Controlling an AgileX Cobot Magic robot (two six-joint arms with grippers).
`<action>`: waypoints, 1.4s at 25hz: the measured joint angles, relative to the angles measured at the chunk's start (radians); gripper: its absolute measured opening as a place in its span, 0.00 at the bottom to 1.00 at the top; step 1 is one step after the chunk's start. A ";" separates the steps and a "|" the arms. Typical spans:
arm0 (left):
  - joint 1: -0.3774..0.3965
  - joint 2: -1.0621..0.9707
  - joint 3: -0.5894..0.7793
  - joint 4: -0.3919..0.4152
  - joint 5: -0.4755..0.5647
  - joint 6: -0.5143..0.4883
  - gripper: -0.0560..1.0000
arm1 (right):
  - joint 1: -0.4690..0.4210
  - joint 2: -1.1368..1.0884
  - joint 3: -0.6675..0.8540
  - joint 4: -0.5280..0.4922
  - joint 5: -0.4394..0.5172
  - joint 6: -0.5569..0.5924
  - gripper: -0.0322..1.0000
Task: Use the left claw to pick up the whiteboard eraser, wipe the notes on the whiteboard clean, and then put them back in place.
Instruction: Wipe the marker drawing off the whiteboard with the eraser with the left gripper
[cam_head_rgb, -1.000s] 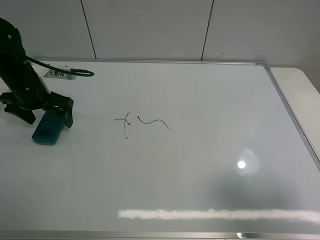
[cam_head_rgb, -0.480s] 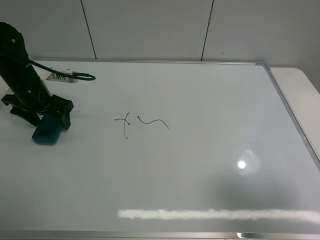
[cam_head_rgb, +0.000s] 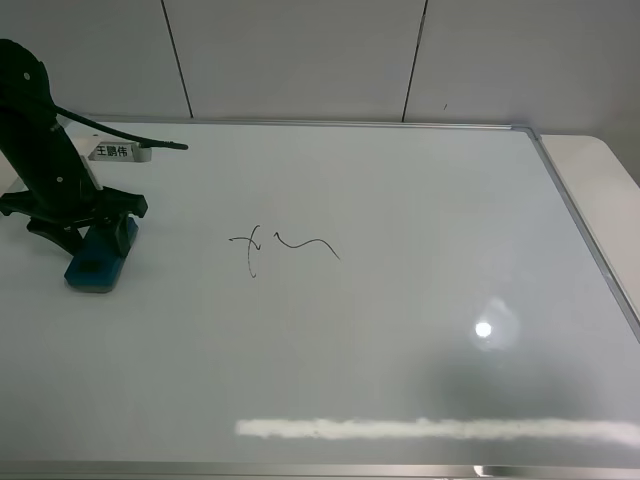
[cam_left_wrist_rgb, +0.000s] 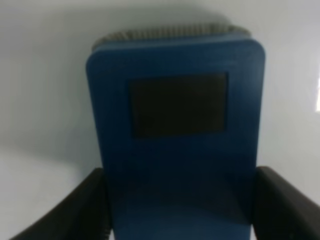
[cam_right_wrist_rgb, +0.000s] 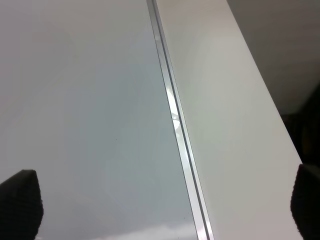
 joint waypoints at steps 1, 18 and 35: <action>-0.008 0.000 -0.022 0.006 0.031 -0.016 0.58 | 0.000 0.000 0.000 0.000 0.000 0.000 0.99; -0.254 0.072 -0.329 0.011 0.188 -0.108 0.58 | 0.000 0.000 0.000 0.000 0.000 0.000 0.99; -0.347 0.244 -0.398 -0.104 0.151 0.018 0.58 | 0.000 0.000 0.000 0.000 0.000 0.000 0.99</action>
